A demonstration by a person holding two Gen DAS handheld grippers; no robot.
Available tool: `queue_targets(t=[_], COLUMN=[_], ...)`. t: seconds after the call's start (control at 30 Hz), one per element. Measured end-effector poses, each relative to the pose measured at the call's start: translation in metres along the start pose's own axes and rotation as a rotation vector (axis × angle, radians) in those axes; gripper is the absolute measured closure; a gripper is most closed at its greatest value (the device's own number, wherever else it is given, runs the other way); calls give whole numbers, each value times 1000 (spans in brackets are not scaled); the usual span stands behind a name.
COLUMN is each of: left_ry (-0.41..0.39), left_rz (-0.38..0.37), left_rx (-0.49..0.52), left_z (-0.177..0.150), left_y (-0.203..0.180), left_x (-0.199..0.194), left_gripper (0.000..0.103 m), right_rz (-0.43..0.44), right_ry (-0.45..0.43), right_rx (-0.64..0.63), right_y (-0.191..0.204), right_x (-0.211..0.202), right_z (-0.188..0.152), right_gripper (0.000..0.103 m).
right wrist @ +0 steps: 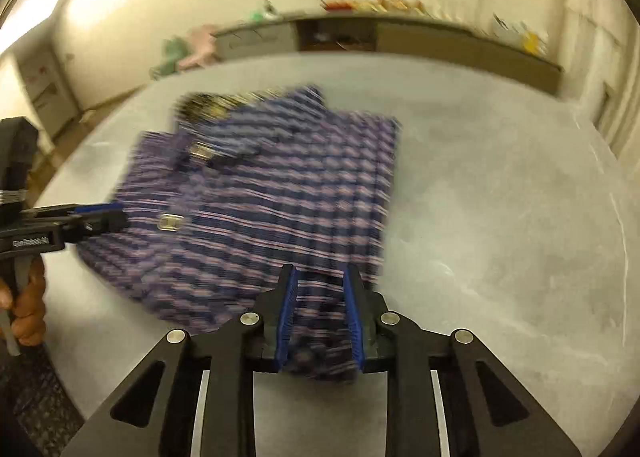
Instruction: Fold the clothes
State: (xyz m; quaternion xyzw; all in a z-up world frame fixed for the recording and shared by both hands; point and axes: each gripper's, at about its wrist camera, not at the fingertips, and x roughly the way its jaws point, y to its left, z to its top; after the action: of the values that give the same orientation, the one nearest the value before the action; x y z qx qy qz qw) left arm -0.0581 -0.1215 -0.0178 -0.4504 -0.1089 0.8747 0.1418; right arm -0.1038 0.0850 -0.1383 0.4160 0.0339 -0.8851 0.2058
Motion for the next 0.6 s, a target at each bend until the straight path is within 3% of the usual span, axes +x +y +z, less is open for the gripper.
queue_targets(t=[0.03, 0.17, 0.27, 0.4, 0.53, 0.6], left_ry=[0, 8, 16, 25, 15, -11], left_rz=[14, 86, 128, 137, 136, 147], left_rx=[-1, 21, 40, 16, -4, 0], left_z=[-3, -5, 18, 47, 33, 25], left_y=[1, -1, -2, -1, -5, -6], left_x=[3, 20, 38, 54, 45, 40], left_gripper=[43, 41, 41, 41, 41, 41], right_rz=[17, 48, -29, -45, -46, -54], right_ry=[8, 82, 59, 20, 4, -1], right_rx=[-3, 11, 7, 30, 12, 3], right_y=[2, 4, 3, -13, -23, -15], right_x=[3, 31, 47, 64, 53, 55], right_z=[0, 1, 17, 31, 12, 19], right_gripper=[76, 76, 77, 78, 77, 77])
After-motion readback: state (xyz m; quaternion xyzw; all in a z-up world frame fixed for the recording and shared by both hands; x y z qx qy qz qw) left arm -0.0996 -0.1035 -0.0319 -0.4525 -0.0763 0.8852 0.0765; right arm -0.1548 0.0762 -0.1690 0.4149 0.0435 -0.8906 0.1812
